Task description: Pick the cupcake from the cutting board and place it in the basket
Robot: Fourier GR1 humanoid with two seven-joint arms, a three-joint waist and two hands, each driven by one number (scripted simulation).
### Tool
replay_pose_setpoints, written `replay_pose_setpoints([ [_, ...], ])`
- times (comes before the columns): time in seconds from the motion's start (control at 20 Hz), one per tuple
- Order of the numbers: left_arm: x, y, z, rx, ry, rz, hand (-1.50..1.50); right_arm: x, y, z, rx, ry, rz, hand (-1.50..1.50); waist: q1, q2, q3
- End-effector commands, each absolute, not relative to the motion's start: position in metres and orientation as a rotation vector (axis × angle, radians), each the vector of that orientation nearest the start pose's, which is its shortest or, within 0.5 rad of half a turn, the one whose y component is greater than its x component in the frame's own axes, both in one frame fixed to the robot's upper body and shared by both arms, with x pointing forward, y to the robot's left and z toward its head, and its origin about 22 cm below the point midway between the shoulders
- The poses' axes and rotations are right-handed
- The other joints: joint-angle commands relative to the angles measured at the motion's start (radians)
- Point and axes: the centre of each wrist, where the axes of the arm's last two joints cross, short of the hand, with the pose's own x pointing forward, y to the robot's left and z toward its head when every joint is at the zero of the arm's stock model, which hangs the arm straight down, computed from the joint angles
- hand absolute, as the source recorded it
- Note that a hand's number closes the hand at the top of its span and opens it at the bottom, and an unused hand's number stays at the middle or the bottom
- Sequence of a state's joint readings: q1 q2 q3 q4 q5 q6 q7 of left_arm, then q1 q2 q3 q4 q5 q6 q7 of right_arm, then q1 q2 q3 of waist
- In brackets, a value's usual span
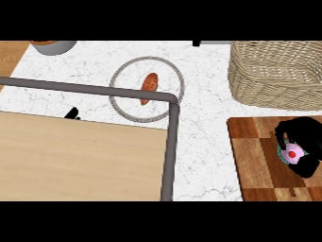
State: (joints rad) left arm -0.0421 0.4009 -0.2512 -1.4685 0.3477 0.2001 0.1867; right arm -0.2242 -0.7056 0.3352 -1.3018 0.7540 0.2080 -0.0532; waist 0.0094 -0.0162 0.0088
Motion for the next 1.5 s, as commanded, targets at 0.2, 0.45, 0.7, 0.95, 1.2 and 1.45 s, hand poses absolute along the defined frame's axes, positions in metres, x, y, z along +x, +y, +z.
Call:
replay_pose_setpoints([
  [0.2, 0.217, 0.281, -0.043, 0.132, -1.026, -0.077, 0.0, 0.287, -0.171, 0.016, -0.838, -1.01, 1.32, 1.5, 0.028, 0.019, -0.013],
  [0.45, 0.211, 0.278, -0.043, 0.127, -1.011, -0.055, 0.0, 0.285, -0.101, 0.038, -0.915, -1.126, 1.134, 1.5, 0.021, 0.015, -0.009],
  [0.7, 0.209, 0.288, -0.046, 0.146, -1.018, -0.033, 0.0, 0.285, -0.107, 0.103, -0.66, -1.482, 0.539, 1.5, -0.004, 0.012, -0.006],
  [0.95, 0.205, 0.295, -0.042, 0.148, -1.005, -0.038, 0.0, 0.277, -0.098, 0.171, -0.722, -1.663, 0.343, 1.5, -0.005, 0.005, -0.01],
  [1.2, 0.2, 0.292, -0.043, 0.143, -1.005, -0.032, 0.0, 0.282, -0.125, 0.221, -0.857, -1.644, 0.246, 1.5, -0.01, 0.008, -0.01],
  [1.45, 0.207, 0.282, -0.053, 0.147, -1.004, -0.015, 0.0, 0.291, -0.157, 0.264, -0.924, -1.588, 0.156, 1.5, -0.022, 0.015, -0.01],
])
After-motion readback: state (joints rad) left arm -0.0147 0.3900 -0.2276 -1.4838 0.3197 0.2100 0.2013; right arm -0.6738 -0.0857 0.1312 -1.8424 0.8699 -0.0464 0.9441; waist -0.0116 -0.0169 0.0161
